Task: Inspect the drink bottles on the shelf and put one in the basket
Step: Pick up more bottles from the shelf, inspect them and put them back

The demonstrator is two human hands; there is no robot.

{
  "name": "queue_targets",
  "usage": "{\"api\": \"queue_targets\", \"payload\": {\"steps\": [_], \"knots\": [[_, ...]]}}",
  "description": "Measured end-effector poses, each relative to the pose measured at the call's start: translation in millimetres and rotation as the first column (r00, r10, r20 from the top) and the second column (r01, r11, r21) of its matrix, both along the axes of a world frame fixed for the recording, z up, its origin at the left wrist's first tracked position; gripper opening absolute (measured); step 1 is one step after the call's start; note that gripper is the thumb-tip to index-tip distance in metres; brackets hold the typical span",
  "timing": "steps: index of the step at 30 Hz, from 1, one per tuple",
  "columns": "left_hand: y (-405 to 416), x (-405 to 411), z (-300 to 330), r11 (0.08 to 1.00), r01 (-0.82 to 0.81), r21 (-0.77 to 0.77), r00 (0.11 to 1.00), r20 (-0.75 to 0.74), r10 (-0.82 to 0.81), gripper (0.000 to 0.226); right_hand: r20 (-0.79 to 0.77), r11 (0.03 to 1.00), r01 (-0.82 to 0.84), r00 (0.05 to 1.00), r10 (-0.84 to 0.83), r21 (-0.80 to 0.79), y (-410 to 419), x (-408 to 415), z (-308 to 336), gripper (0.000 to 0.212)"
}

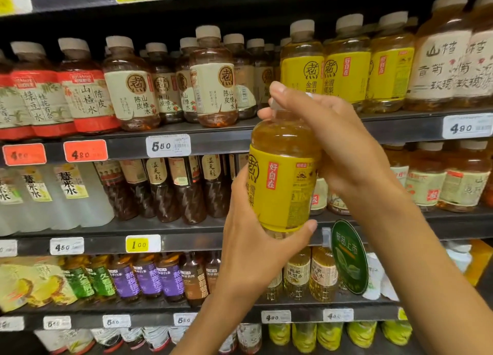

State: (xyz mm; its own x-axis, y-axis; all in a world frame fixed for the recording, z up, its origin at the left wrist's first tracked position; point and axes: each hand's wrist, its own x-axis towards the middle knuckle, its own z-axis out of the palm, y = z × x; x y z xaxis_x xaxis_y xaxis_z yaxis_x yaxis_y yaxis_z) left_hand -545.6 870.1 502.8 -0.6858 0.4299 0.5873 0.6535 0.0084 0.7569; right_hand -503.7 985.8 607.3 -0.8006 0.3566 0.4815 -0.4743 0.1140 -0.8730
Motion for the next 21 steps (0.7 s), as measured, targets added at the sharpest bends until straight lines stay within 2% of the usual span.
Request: {"api": "queue_targets", "payload": {"steps": [3,5,7,8,11,13,18,21], "knots": [[-9.4,-3.2,3.2,0.971,0.235,0.046,0.967,0.091,-0.239,0.078,0.061,0.993,-0.069,0.996,0.063,0.095,15.4,-1.6,4.4,0.025],[-14.6,-1.7,3.0,0.916,0.398,0.045,0.898,0.185,-0.4,0.064,0.072,0.971,-0.237,0.969,0.235,0.031,22.5,-3.5,3.6,0.025],[-15.6,0.2,-3.5,0.874,0.483,0.047,0.835,0.277,-0.476,0.057,0.076,0.901,-0.425,0.899,0.432,-0.09,25.7,-4.6,-0.2,0.029],[-15.2,0.9,-6.7,0.863,0.503,0.055,0.81,0.319,-0.492,0.055,0.079,0.876,-0.465,0.876,0.477,-0.13,26.2,-5.7,-3.0,0.03],[-13.1,-2.3,-11.6,0.837,0.541,0.084,0.75,0.403,-0.525,0.063,0.1,0.905,-0.406,0.903,0.419,-0.128,28.0,-11.2,-8.9,0.026],[-14.2,-7.5,-9.4,0.824,0.563,0.063,0.74,0.406,-0.536,0.066,0.094,0.933,-0.342,0.931,0.352,-0.11,27.4,-12.6,-9.2,0.026],[-15.1,-11.0,0.8,0.876,0.482,-0.007,0.841,0.285,-0.46,0.086,0.056,0.99,-0.144,0.988,0.144,-0.016,22.5,-13.3,-9.0,0.02],[-5.9,-2.2,-3.2,0.952,0.305,-0.012,0.926,0.237,-0.294,0.079,0.048,0.996,-0.084,0.995,0.084,-0.018,12.8,-16.9,-10.1,0.019]]}}
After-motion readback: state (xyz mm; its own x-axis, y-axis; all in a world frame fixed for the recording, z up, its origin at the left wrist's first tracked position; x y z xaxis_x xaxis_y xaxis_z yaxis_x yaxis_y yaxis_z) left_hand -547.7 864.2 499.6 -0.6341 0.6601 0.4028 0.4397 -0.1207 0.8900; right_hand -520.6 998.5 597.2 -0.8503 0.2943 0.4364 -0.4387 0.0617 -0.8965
